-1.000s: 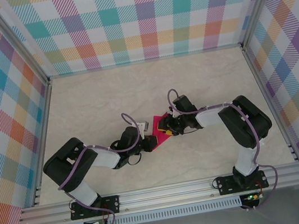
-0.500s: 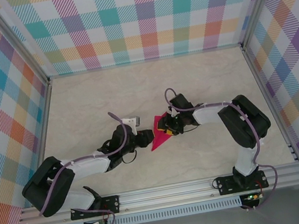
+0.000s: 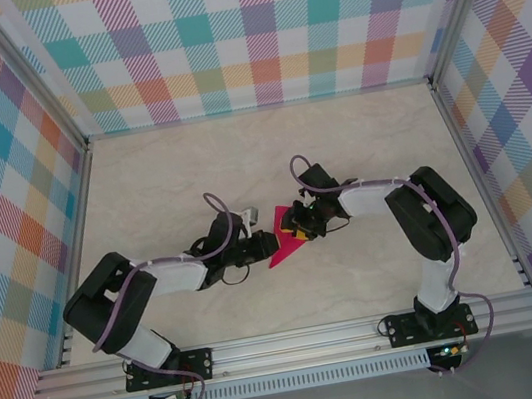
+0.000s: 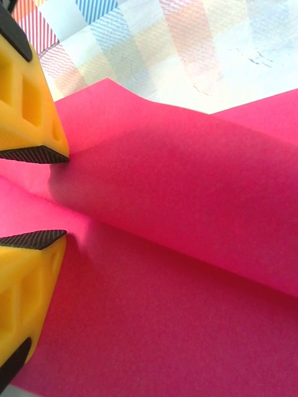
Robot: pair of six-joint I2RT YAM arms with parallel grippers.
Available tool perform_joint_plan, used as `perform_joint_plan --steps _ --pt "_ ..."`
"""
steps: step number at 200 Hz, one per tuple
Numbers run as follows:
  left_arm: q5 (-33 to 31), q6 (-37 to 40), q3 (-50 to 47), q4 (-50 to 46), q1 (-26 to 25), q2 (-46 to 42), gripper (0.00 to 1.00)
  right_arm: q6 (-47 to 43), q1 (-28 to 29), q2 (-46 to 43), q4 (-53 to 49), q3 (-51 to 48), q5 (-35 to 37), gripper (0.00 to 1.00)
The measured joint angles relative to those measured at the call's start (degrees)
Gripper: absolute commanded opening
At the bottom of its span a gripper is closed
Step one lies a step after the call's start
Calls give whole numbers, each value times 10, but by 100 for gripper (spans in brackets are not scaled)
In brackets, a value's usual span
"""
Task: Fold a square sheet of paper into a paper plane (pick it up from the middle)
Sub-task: Fourth fold the wing at the center of the table.
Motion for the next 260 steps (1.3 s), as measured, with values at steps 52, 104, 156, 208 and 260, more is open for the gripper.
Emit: perform_joint_plan --steps 52,104,156,208,260 --pt "4 -4 17 -3 0 28 8 6 1 3 -12 5 7 33" --pt "-5 -3 18 -7 4 44 7 6 1 9 -34 20 8 34" --pt "-20 7 21 -26 4 42 7 6 2 22 -70 47 8 35" --pt "-24 9 25 -45 5 18 10 7 2 31 -100 67 9 34" --pt "-14 -5 25 -21 5 -2 11 9 3 37 -116 78 12 34"
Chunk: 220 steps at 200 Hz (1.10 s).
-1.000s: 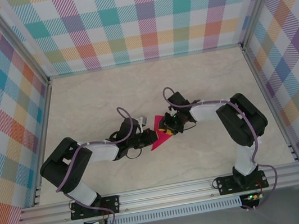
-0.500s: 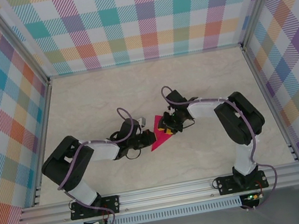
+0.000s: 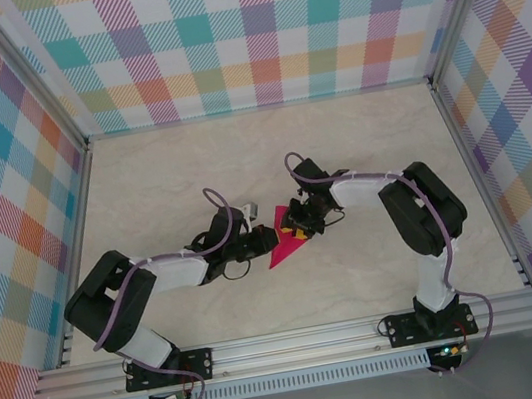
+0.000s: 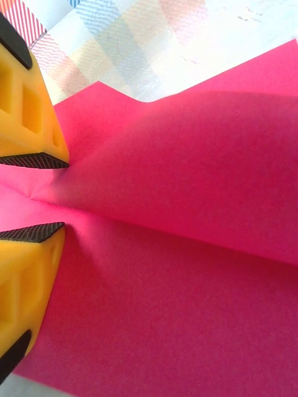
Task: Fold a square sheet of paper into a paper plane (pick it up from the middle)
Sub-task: Fourth fold the wing at the center of the table.
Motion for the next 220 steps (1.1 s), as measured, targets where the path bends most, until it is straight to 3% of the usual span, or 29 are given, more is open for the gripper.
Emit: perform_joint_plan --steps 71,220 --pt "30 -7 0 18 0 40 10 6 1 3 -9 7 2 34" --pt "-3 0 18 -28 0 55 8 10 1 9 -19 15 2 34"
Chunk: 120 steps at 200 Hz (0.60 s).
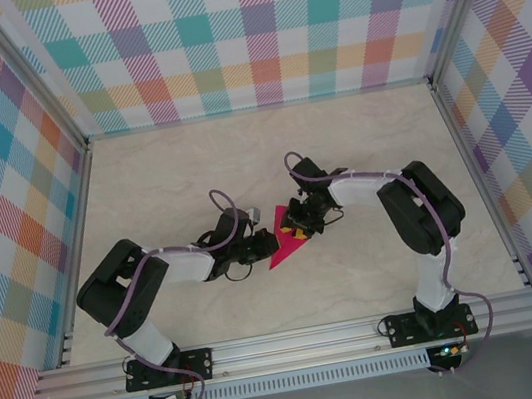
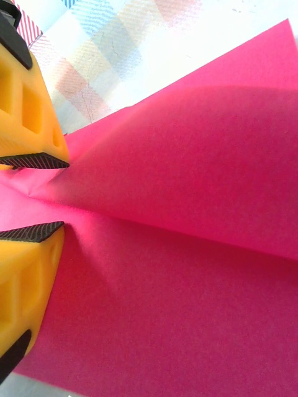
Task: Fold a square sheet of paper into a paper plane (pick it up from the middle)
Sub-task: Fourth fold the wing at the center of the table.
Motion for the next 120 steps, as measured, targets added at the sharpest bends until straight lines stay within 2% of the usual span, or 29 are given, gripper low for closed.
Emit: perform_joint_plan --steps 120 --pt "-3 8 11 -16 0 13 6 0 0 17 -36 28 -11 35"
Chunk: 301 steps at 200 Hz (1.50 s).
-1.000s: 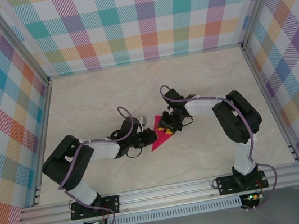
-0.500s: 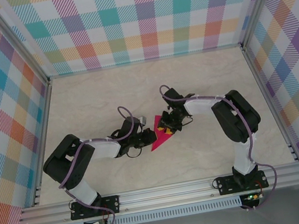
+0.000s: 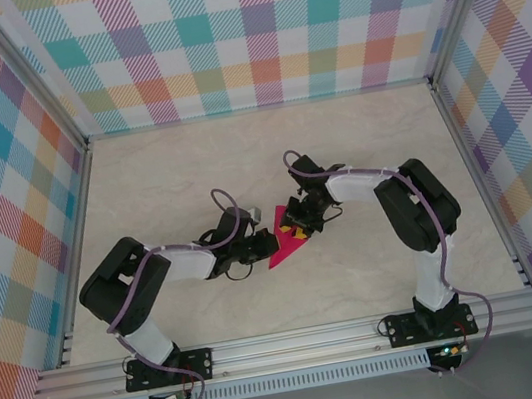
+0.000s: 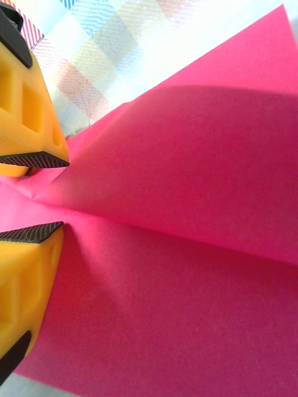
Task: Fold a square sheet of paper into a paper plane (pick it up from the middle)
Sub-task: Fourth fold the wing at the center of the table.
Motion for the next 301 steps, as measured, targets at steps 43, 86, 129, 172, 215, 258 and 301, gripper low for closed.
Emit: perform_joint_plan --steps 43,86,129,172,215,258,301 --pt "-7 0 3 -11 0 1 4 0 0 0 0 0 0 35" --pt "-14 0 7 -17 0 0 4 0 0 -1 -1 1 0 35" --pt "-13 0 14 -30 0 2 3 -5 1 -5 0 1 0 36" --pt "-13 2 25 -53 0 3 3 -33 1 -28 -7 1 9 36" --pt "-13 11 37 -80 0 3 2 -76 1 -126 33 -4 8 14" --pt "-14 18 49 -104 0 4 1 -140 5 -124 75 -41 -15 0" --pt "-14 17 51 -107 0 6 0 -191 14 -66 94 -50 -42 0"
